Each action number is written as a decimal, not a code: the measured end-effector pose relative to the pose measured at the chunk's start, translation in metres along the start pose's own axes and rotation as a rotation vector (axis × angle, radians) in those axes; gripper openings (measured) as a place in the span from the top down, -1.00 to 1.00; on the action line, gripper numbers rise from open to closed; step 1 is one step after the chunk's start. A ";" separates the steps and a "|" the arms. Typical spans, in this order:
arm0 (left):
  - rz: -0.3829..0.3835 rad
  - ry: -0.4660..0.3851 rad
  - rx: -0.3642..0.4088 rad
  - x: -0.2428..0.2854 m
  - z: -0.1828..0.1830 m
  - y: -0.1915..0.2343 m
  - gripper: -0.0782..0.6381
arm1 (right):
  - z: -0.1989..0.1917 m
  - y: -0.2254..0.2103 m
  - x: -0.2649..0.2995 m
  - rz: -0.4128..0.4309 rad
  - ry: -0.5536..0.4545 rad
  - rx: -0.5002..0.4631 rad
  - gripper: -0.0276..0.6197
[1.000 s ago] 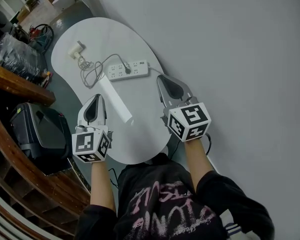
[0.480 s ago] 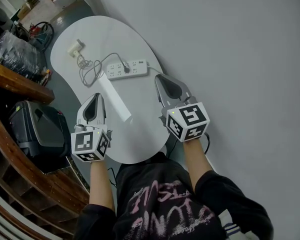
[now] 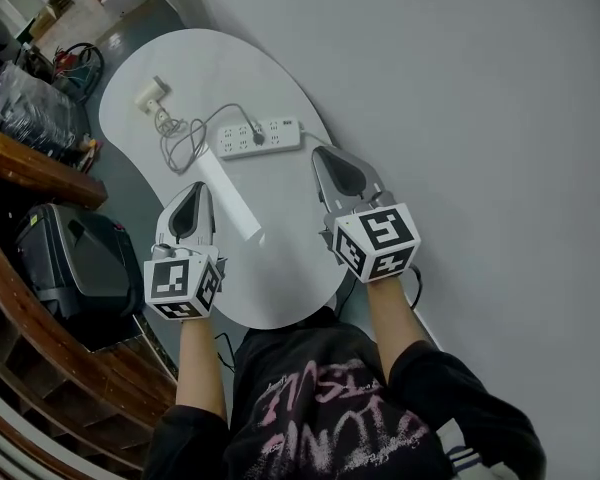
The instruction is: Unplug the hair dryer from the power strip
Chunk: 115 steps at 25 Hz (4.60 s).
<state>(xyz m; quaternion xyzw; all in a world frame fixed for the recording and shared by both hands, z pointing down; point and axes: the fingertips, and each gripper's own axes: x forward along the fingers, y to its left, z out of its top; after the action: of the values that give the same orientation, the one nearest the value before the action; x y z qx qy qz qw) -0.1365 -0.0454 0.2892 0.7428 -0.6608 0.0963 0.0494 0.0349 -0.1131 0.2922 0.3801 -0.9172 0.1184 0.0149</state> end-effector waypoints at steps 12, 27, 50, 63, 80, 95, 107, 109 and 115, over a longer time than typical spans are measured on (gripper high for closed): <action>-0.032 0.020 -0.007 0.011 -0.011 0.014 0.78 | -0.009 0.010 0.020 -0.008 0.022 -0.005 0.88; -0.077 0.047 -0.039 0.044 -0.029 0.022 0.78 | -0.028 -0.008 0.039 -0.053 0.066 0.013 0.88; -0.122 0.139 -0.055 0.085 -0.082 0.039 0.78 | -0.076 -0.017 0.074 -0.091 0.174 0.053 0.88; -0.120 0.177 -0.077 0.091 -0.104 0.047 0.78 | -0.093 -0.019 0.084 -0.099 0.205 0.060 0.88; -0.128 0.203 -0.088 0.095 -0.115 0.053 0.78 | -0.108 -0.028 0.118 -0.081 0.255 0.012 0.78; -0.136 0.216 -0.104 0.104 -0.122 0.059 0.78 | -0.137 -0.040 0.155 -0.082 0.347 -0.031 0.66; -0.145 0.224 -0.109 0.103 -0.126 0.061 0.78 | -0.167 -0.050 0.177 -0.091 0.423 -0.040 0.61; -0.142 0.224 -0.121 0.102 -0.126 0.064 0.78 | -0.171 -0.052 0.179 -0.095 0.434 -0.034 0.61; -0.129 0.226 -0.139 0.102 -0.128 0.074 0.78 | -0.184 -0.057 0.187 -0.110 0.464 -0.037 0.60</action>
<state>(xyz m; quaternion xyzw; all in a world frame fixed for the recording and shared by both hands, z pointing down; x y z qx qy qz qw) -0.2090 -0.1273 0.4317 0.7628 -0.6071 0.1298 0.1810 -0.0692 -0.2394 0.5042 0.3918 -0.8691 0.1849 0.2388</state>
